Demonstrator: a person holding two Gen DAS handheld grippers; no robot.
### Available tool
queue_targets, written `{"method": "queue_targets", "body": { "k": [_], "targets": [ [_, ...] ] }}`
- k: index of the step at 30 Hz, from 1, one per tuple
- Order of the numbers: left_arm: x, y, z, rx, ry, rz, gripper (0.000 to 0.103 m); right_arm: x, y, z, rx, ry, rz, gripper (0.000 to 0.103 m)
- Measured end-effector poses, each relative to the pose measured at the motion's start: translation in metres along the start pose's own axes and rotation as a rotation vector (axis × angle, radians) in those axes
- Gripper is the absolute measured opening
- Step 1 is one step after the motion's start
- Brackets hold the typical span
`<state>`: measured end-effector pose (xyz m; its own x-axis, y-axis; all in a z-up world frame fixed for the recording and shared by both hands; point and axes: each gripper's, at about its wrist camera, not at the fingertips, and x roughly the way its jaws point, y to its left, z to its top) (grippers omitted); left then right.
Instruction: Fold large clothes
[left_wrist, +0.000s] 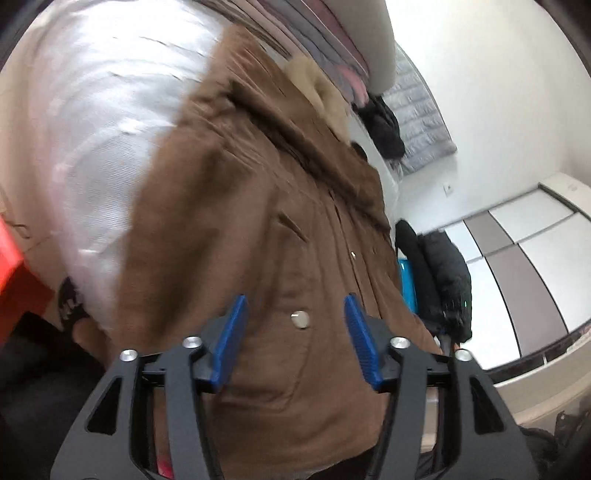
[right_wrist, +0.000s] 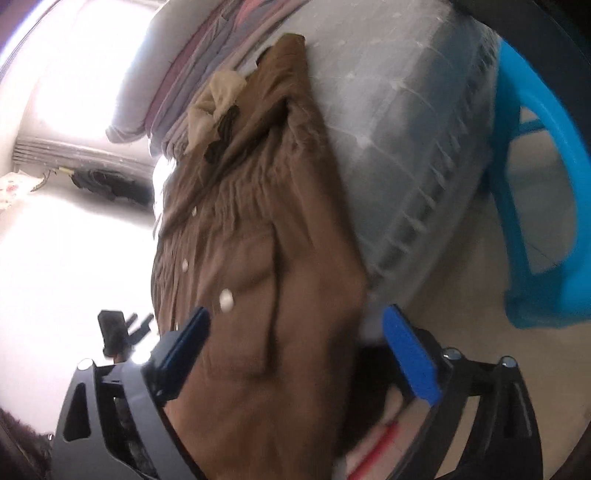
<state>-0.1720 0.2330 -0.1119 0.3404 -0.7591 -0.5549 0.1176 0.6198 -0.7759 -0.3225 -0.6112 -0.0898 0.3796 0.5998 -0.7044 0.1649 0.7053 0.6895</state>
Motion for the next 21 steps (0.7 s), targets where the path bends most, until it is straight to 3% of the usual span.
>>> {"method": "queue_targets", "body": {
  "k": [5, 8, 11, 18, 21],
  "targets": [
    [-0.045, 0.041, -0.007, -0.151, -0.083, 0.025, 0.066, 0.010, -0.018, -0.025, 0.054, 0.116, 0.110, 0.091],
    [-0.056, 0.063, -0.020, -0.241, -0.097, 0.047, 0.073, 0.019, -0.018, -0.035, 0.078, 0.127, 0.207, 0.091],
    [-0.048, 0.082, -0.030, -0.305, -0.101, 0.102, 0.077, 0.029, -0.019, -0.041, 0.098, 0.147, 0.254, 0.091],
    [0.008, 0.121, -0.044, -0.393, -0.039, 0.058, 0.077, 0.023, -0.011, -0.047, 0.100, 0.120, 0.318, 0.091],
    [0.025, 0.120, -0.048, -0.383, -0.025, 0.007, 0.078, 0.024, -0.002, -0.043, 0.097, 0.114, 0.321, 0.091]
  ]
}}
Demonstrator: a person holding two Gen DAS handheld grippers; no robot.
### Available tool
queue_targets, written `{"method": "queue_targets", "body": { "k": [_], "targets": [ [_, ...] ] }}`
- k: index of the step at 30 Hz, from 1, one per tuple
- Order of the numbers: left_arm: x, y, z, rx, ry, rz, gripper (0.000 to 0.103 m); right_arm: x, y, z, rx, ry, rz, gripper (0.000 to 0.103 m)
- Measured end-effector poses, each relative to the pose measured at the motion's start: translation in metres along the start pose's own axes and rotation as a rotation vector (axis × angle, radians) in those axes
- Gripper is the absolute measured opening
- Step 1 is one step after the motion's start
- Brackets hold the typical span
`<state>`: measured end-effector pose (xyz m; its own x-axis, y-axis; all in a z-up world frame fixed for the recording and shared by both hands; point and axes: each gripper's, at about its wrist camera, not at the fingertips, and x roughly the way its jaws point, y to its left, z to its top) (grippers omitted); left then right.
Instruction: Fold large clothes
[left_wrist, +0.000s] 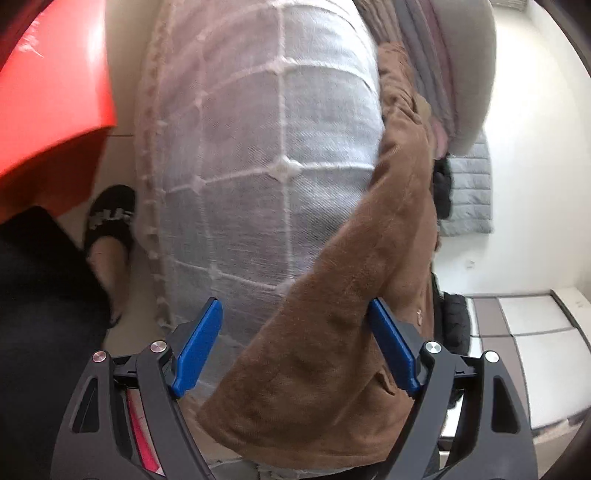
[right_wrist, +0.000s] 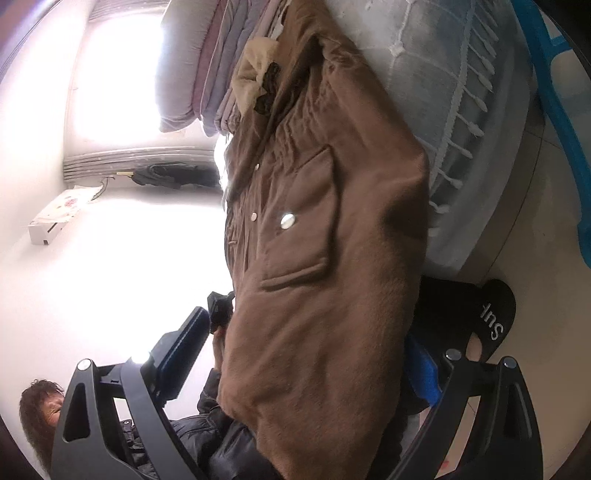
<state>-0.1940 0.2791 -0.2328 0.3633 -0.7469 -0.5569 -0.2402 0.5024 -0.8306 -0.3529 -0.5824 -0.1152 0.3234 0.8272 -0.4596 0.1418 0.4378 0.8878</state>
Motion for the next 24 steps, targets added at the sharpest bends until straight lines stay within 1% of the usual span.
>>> {"method": "queue_targets", "body": {
  "k": [1, 2, 3, 4, 6, 7, 9, 11, 12, 13, 14, 15, 16, 17, 18, 19, 21, 22, 24],
  "targets": [
    [0.005, 0.001, -0.003, -0.005, 0.037, -0.038, 0.078, 0.000, 0.000, 0.000, 0.001, -0.003, -0.002, 0.091],
    [0.008, 0.002, -0.005, -0.004, 0.065, -0.058, 0.078, 0.000, 0.000, 0.001, 0.003, -0.004, -0.001, 0.091],
    [0.011, 0.000, -0.011, 0.011, 0.105, -0.082, 0.078, 0.000, 0.001, 0.001, 0.004, -0.006, 0.000, 0.092],
    [0.013, -0.001, -0.014, 0.026, 0.122, -0.089, 0.078, 0.000, 0.000, 0.001, 0.005, -0.008, 0.002, 0.091],
    [0.017, -0.010, -0.028, 0.082, 0.192, -0.130, 0.077, 0.001, 0.000, 0.001, 0.009, -0.012, 0.012, 0.092],
    [0.018, -0.014, -0.034, 0.102, 0.208, -0.143, 0.077, 0.002, 0.000, 0.001, 0.009, -0.012, 0.015, 0.092],
    [0.019, -0.027, -0.046, 0.166, 0.238, -0.159, 0.078, 0.003, 0.000, 0.000, 0.006, -0.010, 0.022, 0.092],
    [0.021, -0.035, -0.055, 0.208, 0.252, -0.123, 0.075, 0.004, 0.002, -0.001, -0.009, -0.008, 0.022, 0.092],
    [0.022, -0.039, -0.058, 0.228, 0.246, -0.086, 0.071, 0.003, 0.004, -0.002, -0.023, -0.012, 0.019, 0.092],
    [0.022, -0.041, -0.058, 0.231, 0.244, -0.043, 0.051, 0.003, 0.005, -0.002, -0.033, -0.017, 0.012, 0.092],
    [0.023, -0.041, -0.058, 0.221, 0.240, -0.010, 0.037, 0.003, 0.008, -0.003, -0.050, -0.025, -0.003, 0.092],
    [0.022, -0.040, -0.057, 0.207, 0.235, 0.014, 0.020, 0.004, 0.010, -0.004, -0.064, -0.029, -0.016, 0.092],
    [0.020, -0.043, -0.057, 0.215, 0.225, 0.026, 0.014, 0.005, 0.012, -0.005, -0.078, -0.034, -0.023, 0.091],
    [0.018, -0.047, -0.057, 0.232, 0.219, 0.043, 0.011, 0.006, 0.015, -0.008, -0.106, -0.047, -0.032, 0.091],
    [0.016, -0.055, -0.059, 0.259, 0.209, 0.071, 0.010, 0.007, 0.018, -0.011, -0.122, -0.060, -0.048, 0.086],
    [0.015, -0.063, -0.061, 0.289, 0.199, 0.097, 0.009, 0.007, 0.020, -0.014, -0.137, -0.078, -0.072, 0.064],
    [0.012, -0.076, -0.062, 0.325, 0.184, 0.133, 0.008, 0.006, 0.018, -0.018, -0.136, -0.109, -0.108, 0.029],
    [0.006, -0.080, -0.062, 0.337, 0.176, 0.137, 0.007, 0.005, 0.017, -0.019, -0.133, -0.122, -0.101, 0.024],
    [-0.006, -0.091, -0.065, 0.355, 0.149, 0.139, 0.007, 0.002, 0.014, -0.022, -0.127, -0.157, -0.087, 0.019]
  ]
}}
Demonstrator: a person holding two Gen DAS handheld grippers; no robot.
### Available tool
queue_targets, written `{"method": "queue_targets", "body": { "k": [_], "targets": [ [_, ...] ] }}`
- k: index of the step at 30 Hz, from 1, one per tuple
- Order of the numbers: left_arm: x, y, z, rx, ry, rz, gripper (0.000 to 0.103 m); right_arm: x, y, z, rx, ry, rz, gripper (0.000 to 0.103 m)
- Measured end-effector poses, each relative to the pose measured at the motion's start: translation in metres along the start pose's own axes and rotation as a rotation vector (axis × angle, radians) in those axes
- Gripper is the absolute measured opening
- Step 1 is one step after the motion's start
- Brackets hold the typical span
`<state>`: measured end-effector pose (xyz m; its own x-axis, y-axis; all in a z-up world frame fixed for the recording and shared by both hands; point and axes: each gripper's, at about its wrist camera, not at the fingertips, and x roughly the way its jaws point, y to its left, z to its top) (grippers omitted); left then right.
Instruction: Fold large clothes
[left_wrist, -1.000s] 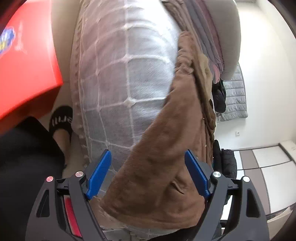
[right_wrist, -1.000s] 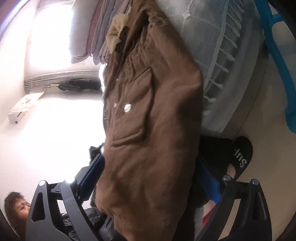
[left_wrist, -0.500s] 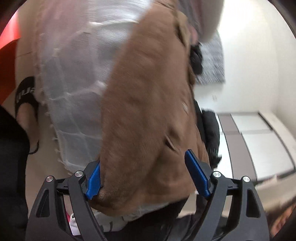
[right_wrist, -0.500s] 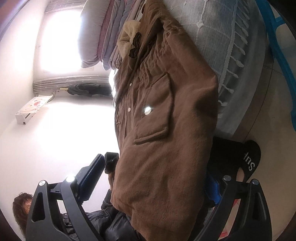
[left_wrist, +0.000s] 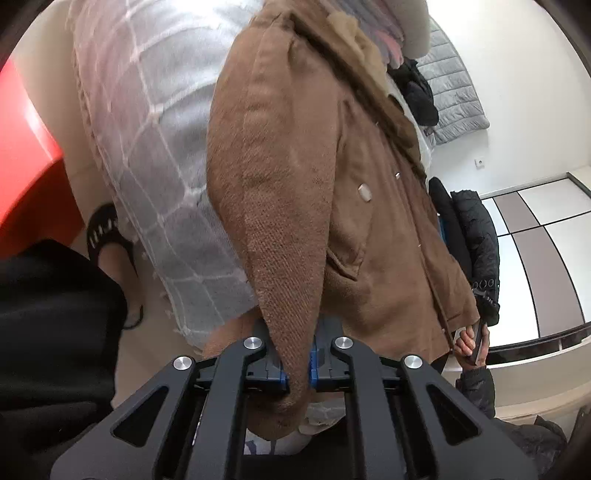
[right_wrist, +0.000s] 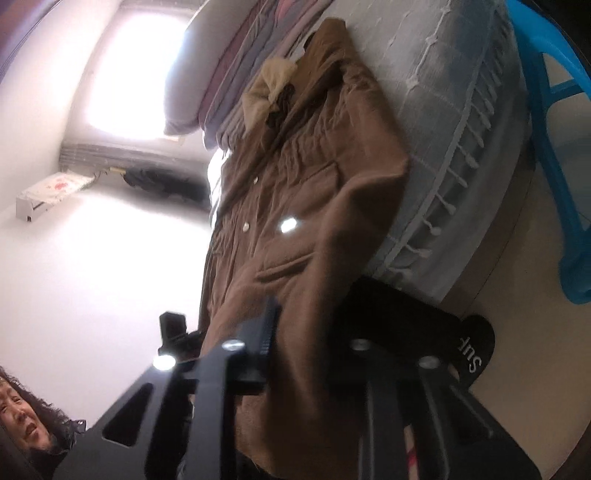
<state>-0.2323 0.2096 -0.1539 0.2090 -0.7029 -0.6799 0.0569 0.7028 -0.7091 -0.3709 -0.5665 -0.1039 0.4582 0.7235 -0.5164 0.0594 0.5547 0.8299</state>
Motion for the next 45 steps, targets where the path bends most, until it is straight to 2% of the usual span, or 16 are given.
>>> {"method": "queue_targets", "body": {
  "k": [3, 10, 15, 19, 22, 26, 27, 30, 31, 34, 38, 39, 40, 42, 44, 45],
  "targets": [
    [-0.022, -0.015, 0.005, 0.009, -0.050, -0.025, 0.006, -0.006, 0.005, -0.002, 0.004, -0.048, 0.049, 0.015],
    [-0.075, -0.064, 0.014, 0.068, -0.205, -0.140, 0.006, -0.020, 0.049, -0.005, -0.043, -0.183, 0.272, 0.012],
    [-0.096, -0.097, 0.004, 0.130, -0.248, -0.191, 0.006, -0.035, 0.049, -0.020, -0.019, -0.261, 0.373, 0.012],
    [-0.118, -0.121, -0.017, 0.200, -0.278, -0.208, 0.005, -0.051, 0.050, -0.034, -0.027, -0.270, 0.391, 0.012],
    [-0.131, -0.120, -0.027, 0.202, -0.283, -0.203, 0.005, -0.067, 0.050, -0.042, -0.035, -0.276, 0.379, 0.012],
    [-0.111, -0.085, -0.035, 0.147, -0.194, -0.155, 0.006, -0.067, 0.034, -0.042, -0.008, -0.220, 0.306, 0.015],
    [-0.102, -0.071, -0.037, 0.122, -0.164, -0.142, 0.006, -0.066, 0.028, -0.041, 0.000, -0.207, 0.255, 0.019],
    [-0.083, -0.033, -0.038, 0.017, -0.109, -0.177, 0.007, -0.059, 0.011, -0.039, 0.049, -0.143, 0.231, 0.088],
    [-0.079, -0.025, -0.038, 0.003, -0.099, -0.182, 0.007, -0.054, 0.007, -0.038, 0.072, -0.116, 0.222, 0.089],
    [-0.070, -0.013, -0.040, -0.016, -0.068, -0.165, 0.010, -0.043, 0.003, -0.036, 0.089, -0.064, 0.224, 0.089],
    [-0.061, -0.004, -0.041, -0.025, -0.040, -0.136, 0.014, -0.034, 0.009, -0.035, 0.077, -0.052, 0.244, 0.088],
    [-0.060, 0.000, -0.041, -0.033, -0.037, -0.129, 0.016, -0.033, 0.011, -0.036, 0.071, -0.061, 0.241, 0.079],
    [-0.059, 0.003, -0.041, -0.038, -0.037, -0.125, 0.017, -0.034, 0.012, -0.037, 0.067, -0.072, 0.221, 0.049],
    [-0.055, 0.009, -0.040, -0.056, -0.030, -0.109, 0.022, -0.033, 0.008, -0.035, 0.075, -0.091, 0.187, 0.023],
    [-0.051, 0.013, -0.040, -0.078, -0.028, -0.097, 0.042, -0.032, 0.003, -0.037, 0.081, -0.117, 0.195, 0.021],
    [-0.048, 0.013, -0.040, -0.077, -0.030, -0.084, 0.043, -0.033, 0.002, -0.039, 0.085, -0.130, 0.201, 0.020]
  ]
}}
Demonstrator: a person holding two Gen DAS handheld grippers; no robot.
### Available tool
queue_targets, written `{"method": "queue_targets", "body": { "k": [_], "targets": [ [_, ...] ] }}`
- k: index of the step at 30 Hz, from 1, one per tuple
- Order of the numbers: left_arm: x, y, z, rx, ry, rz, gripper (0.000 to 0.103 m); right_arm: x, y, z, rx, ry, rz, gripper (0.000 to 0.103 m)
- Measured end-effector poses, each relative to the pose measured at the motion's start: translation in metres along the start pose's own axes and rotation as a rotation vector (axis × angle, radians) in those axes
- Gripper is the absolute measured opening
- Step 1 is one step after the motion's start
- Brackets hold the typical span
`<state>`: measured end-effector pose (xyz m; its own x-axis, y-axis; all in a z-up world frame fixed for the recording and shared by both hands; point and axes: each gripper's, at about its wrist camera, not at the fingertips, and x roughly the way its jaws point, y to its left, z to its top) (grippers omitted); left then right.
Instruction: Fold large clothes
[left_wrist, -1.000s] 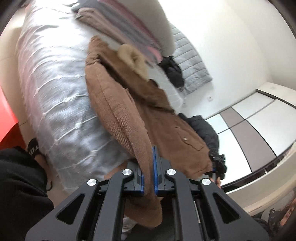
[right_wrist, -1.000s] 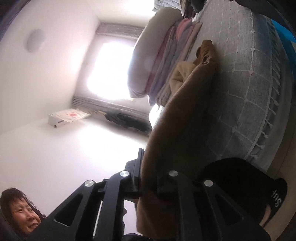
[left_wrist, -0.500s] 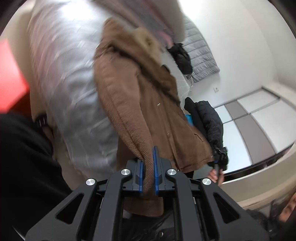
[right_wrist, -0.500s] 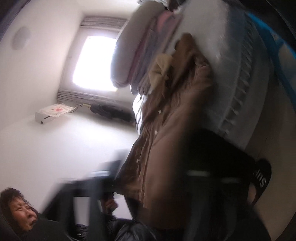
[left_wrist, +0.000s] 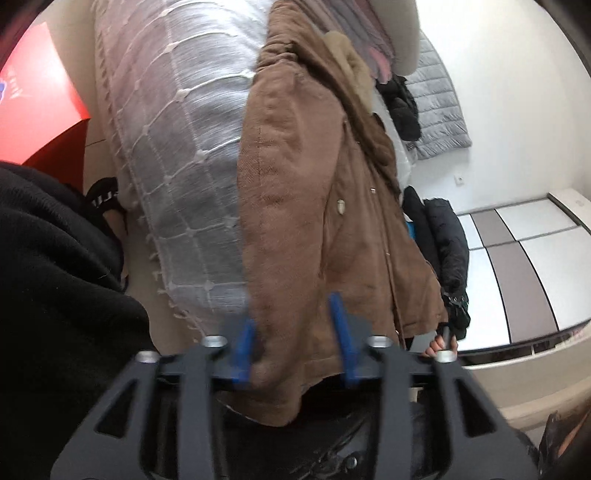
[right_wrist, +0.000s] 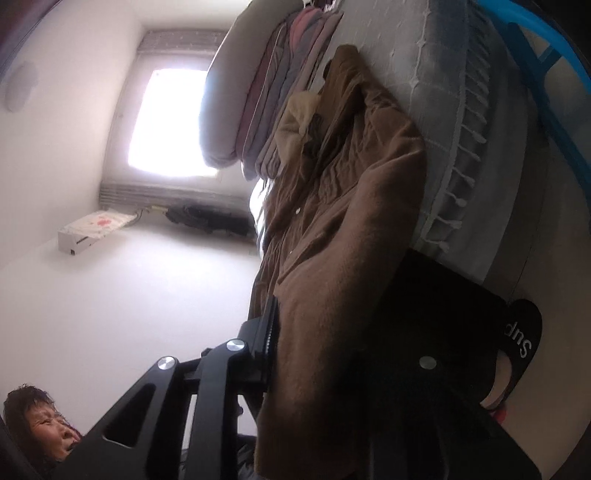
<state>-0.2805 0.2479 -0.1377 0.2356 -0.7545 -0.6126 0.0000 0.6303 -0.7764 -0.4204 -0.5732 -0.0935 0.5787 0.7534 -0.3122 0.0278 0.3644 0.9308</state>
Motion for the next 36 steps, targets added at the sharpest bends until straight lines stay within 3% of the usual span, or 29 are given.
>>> {"method": "queue_targets", "body": {
  "k": [2, 3, 4, 11, 16, 20, 25, 30, 36],
  "targets": [
    [0.008, -0.005, 0.000, 0.022, 0.017, 0.009, 0.041, -0.001, -0.002, -0.004, 0.012, -0.023, 0.031, 0.018],
    [0.011, -0.008, -0.001, 0.038, 0.026, -0.010, 0.029, -0.002, -0.003, -0.006, 0.022, -0.042, 0.060, 0.017],
    [0.012, -0.012, -0.002, 0.057, 0.034, -0.035, 0.009, -0.004, -0.002, -0.007, 0.025, -0.057, 0.086, 0.017],
    [-0.029, -0.055, 0.000, 0.161, -0.112, -0.118, 0.006, 0.003, 0.008, -0.002, 0.043, -0.192, 0.359, 0.017],
    [-0.049, -0.071, 0.014, 0.165, -0.182, -0.165, 0.006, 0.012, 0.022, 0.020, 0.029, -0.196, 0.401, 0.017],
    [-0.062, -0.080, 0.034, 0.136, -0.262, -0.250, 0.006, 0.011, 0.035, 0.041, 0.008, -0.211, 0.417, 0.017],
    [-0.065, -0.100, 0.091, 0.116, -0.342, -0.321, 0.006, 0.021, 0.052, 0.091, -0.012, -0.247, 0.435, 0.017],
    [-0.054, -0.117, 0.192, 0.092, -0.416, -0.355, 0.006, 0.053, 0.072, 0.173, -0.039, -0.282, 0.425, 0.017],
    [-0.011, -0.098, 0.332, -0.051, -0.501, -0.357, 0.006, 0.124, 0.068, 0.296, 0.000, -0.329, 0.270, 0.017]
  ]
}}
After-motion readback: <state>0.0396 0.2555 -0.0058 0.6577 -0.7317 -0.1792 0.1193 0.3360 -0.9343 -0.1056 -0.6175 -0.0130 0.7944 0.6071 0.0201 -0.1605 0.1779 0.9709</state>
